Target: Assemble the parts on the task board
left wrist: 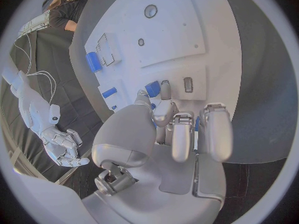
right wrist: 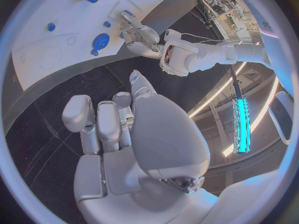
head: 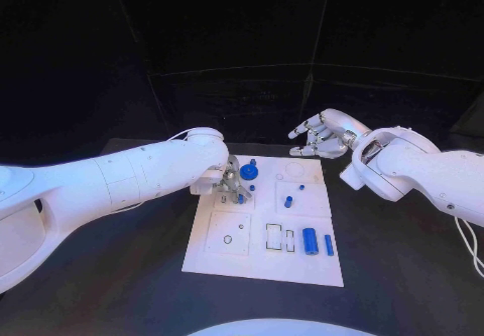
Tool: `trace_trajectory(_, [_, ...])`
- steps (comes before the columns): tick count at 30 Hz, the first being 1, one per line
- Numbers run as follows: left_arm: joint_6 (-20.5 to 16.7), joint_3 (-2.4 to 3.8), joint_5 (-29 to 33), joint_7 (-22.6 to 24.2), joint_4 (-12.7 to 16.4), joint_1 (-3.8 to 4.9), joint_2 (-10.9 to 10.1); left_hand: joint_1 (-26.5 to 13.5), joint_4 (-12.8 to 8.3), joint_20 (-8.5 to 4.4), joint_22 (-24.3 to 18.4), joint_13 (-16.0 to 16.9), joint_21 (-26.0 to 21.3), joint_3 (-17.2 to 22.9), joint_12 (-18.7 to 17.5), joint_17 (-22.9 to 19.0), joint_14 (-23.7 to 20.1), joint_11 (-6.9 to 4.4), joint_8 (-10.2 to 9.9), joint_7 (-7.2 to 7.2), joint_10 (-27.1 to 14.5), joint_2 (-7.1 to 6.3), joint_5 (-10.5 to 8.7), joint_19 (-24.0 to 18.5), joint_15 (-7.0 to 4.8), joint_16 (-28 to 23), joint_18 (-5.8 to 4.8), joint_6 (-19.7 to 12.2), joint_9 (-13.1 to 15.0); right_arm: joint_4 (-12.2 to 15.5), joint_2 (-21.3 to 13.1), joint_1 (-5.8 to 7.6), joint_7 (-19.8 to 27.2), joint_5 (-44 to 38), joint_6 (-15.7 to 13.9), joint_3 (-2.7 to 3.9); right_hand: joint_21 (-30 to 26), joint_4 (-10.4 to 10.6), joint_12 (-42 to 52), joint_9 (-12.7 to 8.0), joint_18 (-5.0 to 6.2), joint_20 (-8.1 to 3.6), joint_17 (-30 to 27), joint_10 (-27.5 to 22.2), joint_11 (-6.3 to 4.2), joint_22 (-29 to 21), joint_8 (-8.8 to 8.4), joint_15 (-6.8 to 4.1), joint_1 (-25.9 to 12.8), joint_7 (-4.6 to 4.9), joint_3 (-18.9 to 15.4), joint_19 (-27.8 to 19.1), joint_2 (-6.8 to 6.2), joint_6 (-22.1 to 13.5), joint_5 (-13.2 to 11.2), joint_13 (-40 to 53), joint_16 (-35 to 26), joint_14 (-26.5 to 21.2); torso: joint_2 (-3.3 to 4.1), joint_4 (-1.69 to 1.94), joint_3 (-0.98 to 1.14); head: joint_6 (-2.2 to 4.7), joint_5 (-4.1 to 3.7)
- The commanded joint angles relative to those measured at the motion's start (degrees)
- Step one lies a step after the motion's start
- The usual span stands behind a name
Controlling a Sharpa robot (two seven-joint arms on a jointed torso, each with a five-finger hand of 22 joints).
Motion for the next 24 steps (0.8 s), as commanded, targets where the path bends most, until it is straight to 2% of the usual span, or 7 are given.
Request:
trace_trajectory(1, [0.17,0.02,-0.30,0.32,0.14,0.10,-0.01,0.71,-0.33,-0.10,-0.05,0.06,-0.25,0.11,-0.04,15.08,5.84,-0.17,0.36,0.11,-0.28,0.02,-0.14,-0.08,-0.24,0.17,-0.44,-0.49,0.13,-0.05,0.11,0.14,0.26,0.10,0.15,0.03,-0.28,-0.11,0.02,-0.08,1.07,-0.22,0.01,0.03,-0.13,-0.03,0.27,-0.18,0.05,-0.07,-0.09,-0.08,0.72,0.13,0.20,-0.04,-0.29,0.16,0.00,-0.04,0.00,0.01,0.10])
trace_trajectory(7, [0.69,0.01,0.06,0.51,0.19,0.10,-0.02,1.81,-1.03,-0.12,-0.12,0.07,-0.32,0.58,-0.06,15.08,5.84,-0.21,0.79,0.06,-0.28,0.36,-0.14,-0.14,-0.27,0.17,-0.41,-0.66,0.67,-0.20,0.23,0.13,0.22,0.10,0.27,0.03,-0.28,-0.11,0.02,-0.08,1.07,-0.22,0.01,0.03,-0.13,-0.03,0.27,-0.18,0.05,-0.07,-0.09,-0.08,0.72,0.13,0.20,-0.04,-0.29,0.16,0.01,-0.04,0.00,-0.09,0.11])
trace_trajectory(12, [0.87,0.01,0.46,0.85,0.30,0.09,0.01,3.93,-2.59,-0.14,-0.11,0.07,-0.36,1.82,-0.13,15.08,5.84,-0.22,1.27,0.06,-0.30,1.10,-0.14,-0.19,-0.29,0.17,-0.40,-1.06,1.38,-0.38,0.38,0.13,0.22,0.10,0.35,0.03,-0.28,-0.08,0.17,-0.08,1.06,-0.23,0.10,0.14,-0.14,0.00,0.30,-0.19,0.02,-0.08,-0.08,-0.01,0.76,0.11,0.37,0.06,-0.26,0.21,0.03,-0.01,-0.02,-0.22,0.11])
trace_trajectory(16, [0.12,0.01,1.06,1.27,0.34,0.09,0.00,6.31,-4.20,-0.17,-0.16,-0.03,-0.43,3.67,-0.29,15.08,5.84,-0.36,1.47,-0.07,-0.37,2.51,-0.12,-0.24,-0.37,0.17,-0.38,-1.41,1.80,-0.54,0.50,0.13,0.21,0.10,0.41,0.03,-0.30,-0.07,0.18,-0.08,1.06,-0.23,0.13,0.16,-0.15,-0.01,0.33,-0.20,0.02,-0.08,-0.07,0.01,0.80,0.11,0.49,0.03,-0.27,0.23,0.02,-0.02,-0.03,-0.23,0.11])
trace_trajectory(20, [-1.09,0.01,1.73,1.96,0.38,0.09,-0.11,10.16,-6.75,-0.32,-0.29,-0.19,-0.56,6.91,-0.56,15.08,5.84,-0.69,1.25,-0.40,-0.54,4.72,-0.08,-0.33,-0.60,0.17,-0.33,-2.24,2.02,-0.73,0.61,0.13,0.17,0.10,0.51,0.03,-0.37,-0.09,0.18,-0.10,1.06,-0.26,0.11,0.15,-0.18,-0.05,0.44,-0.22,0.12,-0.10,0.01,0.10,0.85,0.05,1.28,-0.10,-0.40,0.28,0.02,-0.01,-0.03,-0.41,0.16])
trace_trajectory(24, [-2.07,0.00,2.90,2.41,0.61,0.08,-0.36,14.28,-9.97,-0.52,-0.51,-0.38,-0.74,10.40,-0.94,15.08,5.84,-0.95,0.84,-0.64,-0.82,5.78,-0.04,-0.43,-0.83,0.17,-0.28,-3.16,2.09,-0.90,0.75,0.13,0.08,0.10,0.75,0.03,-0.45,-0.09,0.14,-0.11,1.06,-0.28,0.09,0.10,-0.18,-0.12,0.51,-0.24,0.14,-0.10,0.03,0.12,0.84,0.03,1.75,-0.20,-0.49,0.31,0.00,-0.08,-0.01,-0.47,0.24])
